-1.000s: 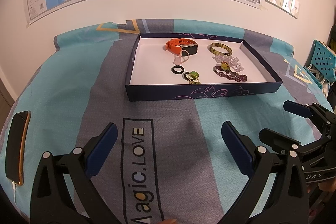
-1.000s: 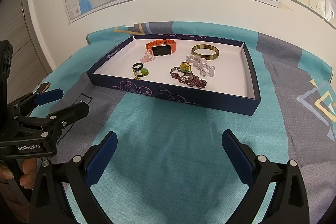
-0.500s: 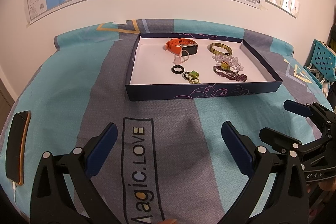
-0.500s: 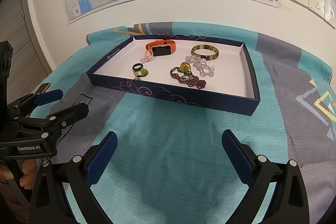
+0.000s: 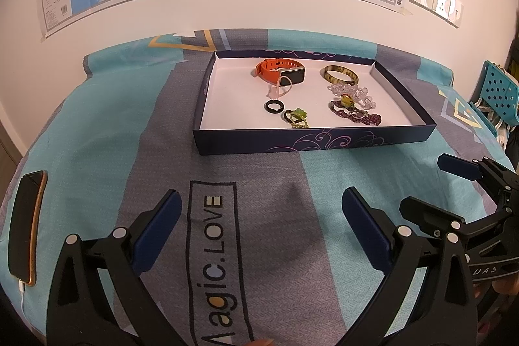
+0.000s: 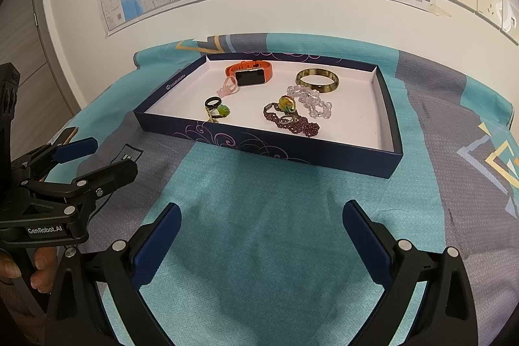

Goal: Organize jewelry

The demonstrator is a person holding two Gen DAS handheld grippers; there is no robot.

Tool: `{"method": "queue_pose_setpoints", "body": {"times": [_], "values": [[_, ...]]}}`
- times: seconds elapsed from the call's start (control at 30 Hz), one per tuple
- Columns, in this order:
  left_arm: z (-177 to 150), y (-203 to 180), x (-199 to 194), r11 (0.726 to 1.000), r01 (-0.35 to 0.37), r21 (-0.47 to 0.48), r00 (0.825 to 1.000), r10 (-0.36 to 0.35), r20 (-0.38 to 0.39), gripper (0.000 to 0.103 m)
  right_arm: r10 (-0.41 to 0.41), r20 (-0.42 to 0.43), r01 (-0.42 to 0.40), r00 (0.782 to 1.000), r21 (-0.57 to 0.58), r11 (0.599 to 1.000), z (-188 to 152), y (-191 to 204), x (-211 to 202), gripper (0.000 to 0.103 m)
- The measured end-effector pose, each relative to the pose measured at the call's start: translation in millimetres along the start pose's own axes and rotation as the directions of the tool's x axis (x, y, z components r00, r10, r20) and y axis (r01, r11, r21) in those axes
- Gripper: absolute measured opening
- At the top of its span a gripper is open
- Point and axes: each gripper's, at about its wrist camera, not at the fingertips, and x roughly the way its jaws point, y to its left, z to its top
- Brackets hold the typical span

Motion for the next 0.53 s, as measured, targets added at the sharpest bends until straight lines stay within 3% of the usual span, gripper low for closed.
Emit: {"method": "queue_pose_setpoints", "body": {"times": [0.33,0.53], "values": [[-1,-3,1,1.0,0.008,0.003,1.0,-0.008,-0.001,0.098,0.003,-0.004,-0.003,1.0,-0.003,1.0,0,1,-1,0.096],[2,7,22,0.998,0.02,-0.055,0.996,-0.025,-0.091,0.098,-0.049,-0.045,0.05,0.998,0.012,0.999,3,-26,-1,0.096]]}}
